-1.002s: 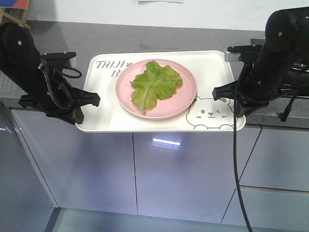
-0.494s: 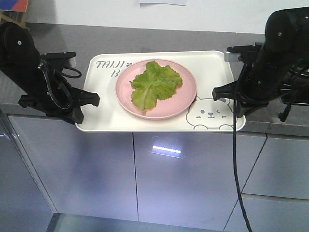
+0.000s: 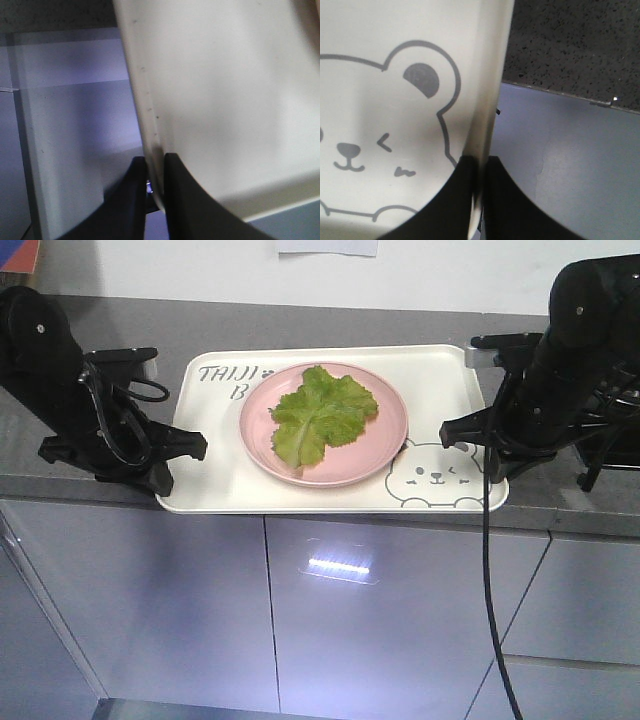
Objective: Transfer vegetables to tray and serve
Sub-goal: 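Carry the tray with both grippers toward the far grey counter, then hold the tray level with both grippers as the base approaches the counter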
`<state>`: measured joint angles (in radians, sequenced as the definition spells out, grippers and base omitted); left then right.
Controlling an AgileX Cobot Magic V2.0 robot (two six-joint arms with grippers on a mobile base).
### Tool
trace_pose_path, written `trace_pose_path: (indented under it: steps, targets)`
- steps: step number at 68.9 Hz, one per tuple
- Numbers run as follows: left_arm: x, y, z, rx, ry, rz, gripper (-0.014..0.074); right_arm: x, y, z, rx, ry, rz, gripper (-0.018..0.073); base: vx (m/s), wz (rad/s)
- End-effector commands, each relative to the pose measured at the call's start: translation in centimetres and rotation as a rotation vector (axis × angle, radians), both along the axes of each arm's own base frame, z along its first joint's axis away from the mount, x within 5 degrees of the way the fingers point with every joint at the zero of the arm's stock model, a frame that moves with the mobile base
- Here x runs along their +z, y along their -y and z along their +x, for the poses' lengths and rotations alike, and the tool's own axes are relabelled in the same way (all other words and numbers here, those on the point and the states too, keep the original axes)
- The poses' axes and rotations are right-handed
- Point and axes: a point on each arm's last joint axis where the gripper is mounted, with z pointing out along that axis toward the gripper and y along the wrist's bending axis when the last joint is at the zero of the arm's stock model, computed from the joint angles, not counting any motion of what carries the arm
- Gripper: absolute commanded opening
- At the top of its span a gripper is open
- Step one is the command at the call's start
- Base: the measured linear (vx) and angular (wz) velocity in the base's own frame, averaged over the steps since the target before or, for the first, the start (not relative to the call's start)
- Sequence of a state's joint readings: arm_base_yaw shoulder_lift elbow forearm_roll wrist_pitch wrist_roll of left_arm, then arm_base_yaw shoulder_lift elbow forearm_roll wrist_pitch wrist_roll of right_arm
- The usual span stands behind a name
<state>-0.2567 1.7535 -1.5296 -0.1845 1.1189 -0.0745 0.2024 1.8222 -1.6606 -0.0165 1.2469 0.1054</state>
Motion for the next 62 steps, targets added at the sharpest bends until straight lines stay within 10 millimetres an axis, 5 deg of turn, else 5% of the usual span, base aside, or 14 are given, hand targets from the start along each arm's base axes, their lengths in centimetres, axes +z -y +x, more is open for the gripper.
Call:
trace_pose_path:
  steps: [1,62]
  targets:
    - [3.73,1.01,-0.80,-0.025,0.134,-0.100,-0.0006,3.14,-0.33,-0.58,0.030,0.131,0.045,-0.0008,0.07,-0.06]
    - [3.73,1.01,-0.80,-0.025,0.134,-0.100,-0.0006,3.14,-0.33,-0.58,0.030,0.131,0.045,-0.0008,0.05,-0.03]
